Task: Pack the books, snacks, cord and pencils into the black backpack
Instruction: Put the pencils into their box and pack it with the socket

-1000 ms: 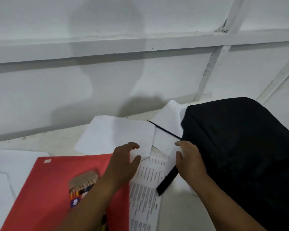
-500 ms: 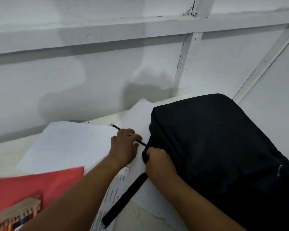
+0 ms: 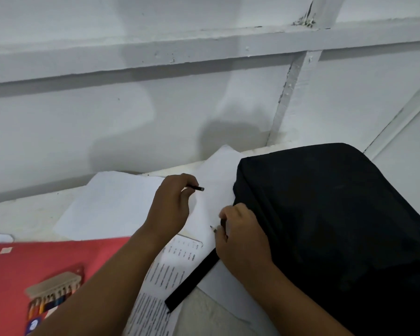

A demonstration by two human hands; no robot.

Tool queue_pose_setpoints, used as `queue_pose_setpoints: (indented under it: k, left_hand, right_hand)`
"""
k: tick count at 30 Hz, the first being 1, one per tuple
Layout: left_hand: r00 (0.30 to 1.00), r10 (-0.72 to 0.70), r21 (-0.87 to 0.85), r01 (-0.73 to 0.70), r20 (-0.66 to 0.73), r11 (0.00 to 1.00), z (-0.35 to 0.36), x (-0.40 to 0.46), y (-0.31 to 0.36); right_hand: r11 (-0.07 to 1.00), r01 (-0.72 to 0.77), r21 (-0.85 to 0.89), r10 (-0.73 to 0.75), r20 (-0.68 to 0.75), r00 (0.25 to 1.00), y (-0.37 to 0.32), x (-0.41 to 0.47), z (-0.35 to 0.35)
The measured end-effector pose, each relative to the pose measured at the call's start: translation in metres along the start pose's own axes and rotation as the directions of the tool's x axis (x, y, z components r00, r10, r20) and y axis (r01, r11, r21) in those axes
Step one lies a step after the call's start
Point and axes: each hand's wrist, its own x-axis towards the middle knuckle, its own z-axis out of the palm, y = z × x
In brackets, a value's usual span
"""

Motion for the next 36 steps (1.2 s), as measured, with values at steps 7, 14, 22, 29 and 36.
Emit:
queue_pose_setpoints:
  k: [7, 14, 22, 29, 36]
  left_hand:
    - [0.994, 0.054, 0.012, -0.053, -0.093, 0.999, -0.041, -0.038, -0.01]
    - [0.968, 0.054, -0.064, -0.072, -0.246, 0.995, -0.098, -0.081, -0.015]
    - [0.937, 0.01, 0.051, 0.008, -0.349, 0.999, -0.166, -0.149, -0.058]
    - [0.912, -0.054, 0.011, 0.065, -0.407, 0.998, -0.217, -0.203, -0.091]
    - [0.754, -0.389, -0.337, 0.234, -0.53, 0.912, -0.258, -0.217, -0.092]
  right_hand:
    - [0.925, 0.026, -0.379, -0.003, 0.061, 0.998, 0.007, 0.007, 0.038]
    - [0.979, 0.052, -0.196, -0.065, -0.063, 0.996, -0.028, -0.001, 0.042]
    - [0.984, 0.087, 0.156, -0.083, -0.027, 0.996, -0.112, -0.012, 0.045]
    - [0.846, 0.148, 0.512, -0.145, -0.046, 0.988, -0.19, -0.037, 0.059]
    - [0.713, 0.1, 0.694, -0.124, -0.016, 0.992, -0.234, -0.053, 0.08]
